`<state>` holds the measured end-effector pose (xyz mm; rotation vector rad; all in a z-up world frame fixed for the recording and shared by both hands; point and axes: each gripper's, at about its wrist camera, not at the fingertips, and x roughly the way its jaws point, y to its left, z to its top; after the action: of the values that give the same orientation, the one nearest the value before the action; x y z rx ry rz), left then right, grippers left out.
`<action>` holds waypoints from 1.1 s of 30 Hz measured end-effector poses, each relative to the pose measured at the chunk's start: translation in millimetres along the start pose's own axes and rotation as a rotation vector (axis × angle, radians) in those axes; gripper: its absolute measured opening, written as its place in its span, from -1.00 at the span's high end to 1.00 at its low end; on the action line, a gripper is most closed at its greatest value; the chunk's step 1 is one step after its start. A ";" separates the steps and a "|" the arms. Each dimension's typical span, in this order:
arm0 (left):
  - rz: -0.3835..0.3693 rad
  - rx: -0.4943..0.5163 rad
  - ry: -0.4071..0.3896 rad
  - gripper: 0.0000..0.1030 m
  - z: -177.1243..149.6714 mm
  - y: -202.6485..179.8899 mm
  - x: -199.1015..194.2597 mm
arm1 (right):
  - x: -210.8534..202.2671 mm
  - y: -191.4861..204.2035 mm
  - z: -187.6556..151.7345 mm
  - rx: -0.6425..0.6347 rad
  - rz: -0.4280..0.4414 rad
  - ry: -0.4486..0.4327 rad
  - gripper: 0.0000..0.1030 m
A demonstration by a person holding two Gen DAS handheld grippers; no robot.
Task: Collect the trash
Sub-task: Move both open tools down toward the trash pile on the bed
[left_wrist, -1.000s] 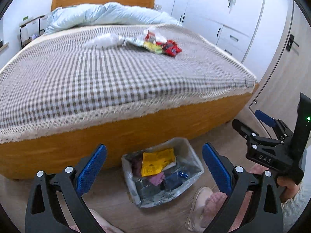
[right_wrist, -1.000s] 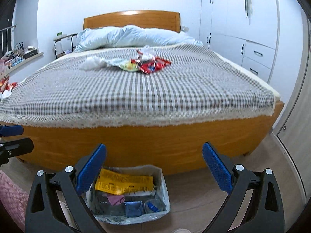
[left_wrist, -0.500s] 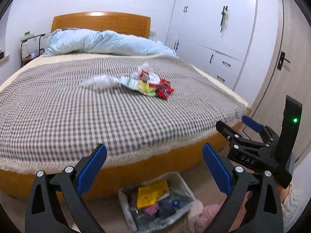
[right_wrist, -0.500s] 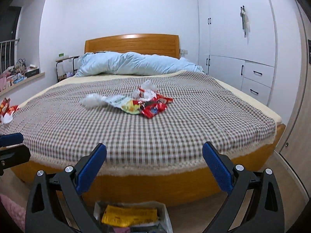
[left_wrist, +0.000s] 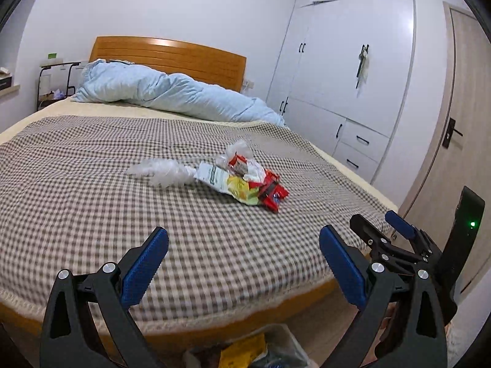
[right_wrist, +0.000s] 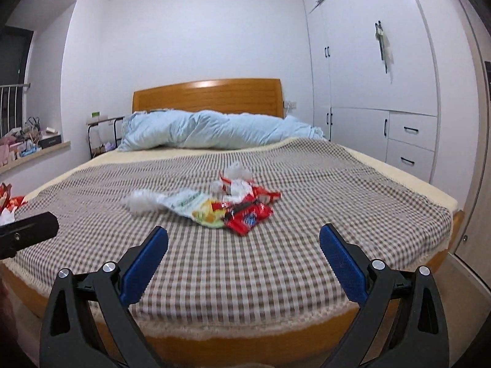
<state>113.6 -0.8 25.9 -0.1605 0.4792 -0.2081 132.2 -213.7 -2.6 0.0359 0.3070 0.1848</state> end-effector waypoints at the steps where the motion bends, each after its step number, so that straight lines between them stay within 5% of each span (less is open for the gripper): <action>1: 0.000 -0.007 -0.009 -0.85 2.3 2.3 3.7 | 2.3 0.2 1.4 0.001 0.000 -0.004 -0.84; 33: 0.092 -0.107 -0.159 -0.85 56.0 64.3 67.0 | 103.7 1.6 39.2 0.066 -0.035 -0.047 -0.84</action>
<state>208.5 51.3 32.6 -0.2569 0.3387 -0.0787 240.9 -193.0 4.0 0.0996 0.2667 0.1392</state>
